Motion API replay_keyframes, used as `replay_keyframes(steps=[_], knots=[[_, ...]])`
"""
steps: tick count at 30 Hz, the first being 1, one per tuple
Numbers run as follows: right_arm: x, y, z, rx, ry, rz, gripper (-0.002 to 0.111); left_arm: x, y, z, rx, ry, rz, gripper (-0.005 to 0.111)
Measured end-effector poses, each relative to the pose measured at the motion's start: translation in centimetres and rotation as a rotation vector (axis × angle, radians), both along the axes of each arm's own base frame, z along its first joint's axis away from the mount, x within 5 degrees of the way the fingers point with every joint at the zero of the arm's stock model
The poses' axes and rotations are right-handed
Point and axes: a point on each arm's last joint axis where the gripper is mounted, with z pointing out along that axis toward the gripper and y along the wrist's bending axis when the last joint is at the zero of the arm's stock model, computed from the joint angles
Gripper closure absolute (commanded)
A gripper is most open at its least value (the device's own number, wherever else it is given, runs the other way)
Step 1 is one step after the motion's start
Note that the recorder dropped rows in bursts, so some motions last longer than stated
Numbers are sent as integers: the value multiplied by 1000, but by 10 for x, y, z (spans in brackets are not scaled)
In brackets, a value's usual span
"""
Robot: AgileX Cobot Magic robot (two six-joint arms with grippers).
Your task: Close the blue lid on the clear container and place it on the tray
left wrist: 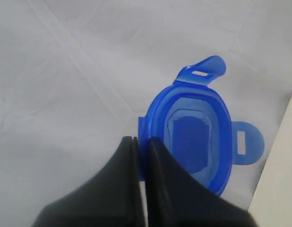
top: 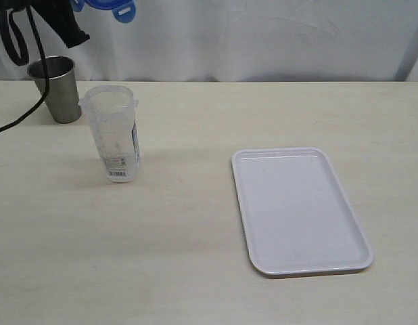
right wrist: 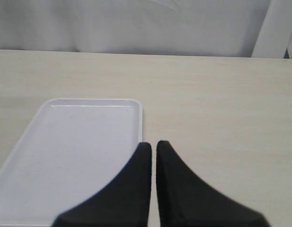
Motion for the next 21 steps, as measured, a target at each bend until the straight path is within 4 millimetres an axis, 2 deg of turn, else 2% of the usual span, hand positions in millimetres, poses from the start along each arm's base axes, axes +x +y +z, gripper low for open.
replay_keyframes(steps=[2, 6, 10, 13, 16, 21], knots=[[0, 0, 0, 0, 0, 0, 104, 9, 2, -12, 121, -13, 1, 107], [0, 0, 0, 0, 0, 0, 104, 23, 0, -36, 243, 25, -14, 107], [0, 0, 0, 0, 0, 0, 104, 23, 0, -43, 315, 52, -31, 107], [0, 0, 0, 0, 0, 0, 104, 26, -1, -52, 319, 95, -32, 107], [0, 0, 0, 0, 0, 0, 104, 32, -1, -53, 222, 74, 9, 107], [0, 0, 0, 0, 0, 0, 104, 38, -3, -64, 226, 85, 18, 107]])
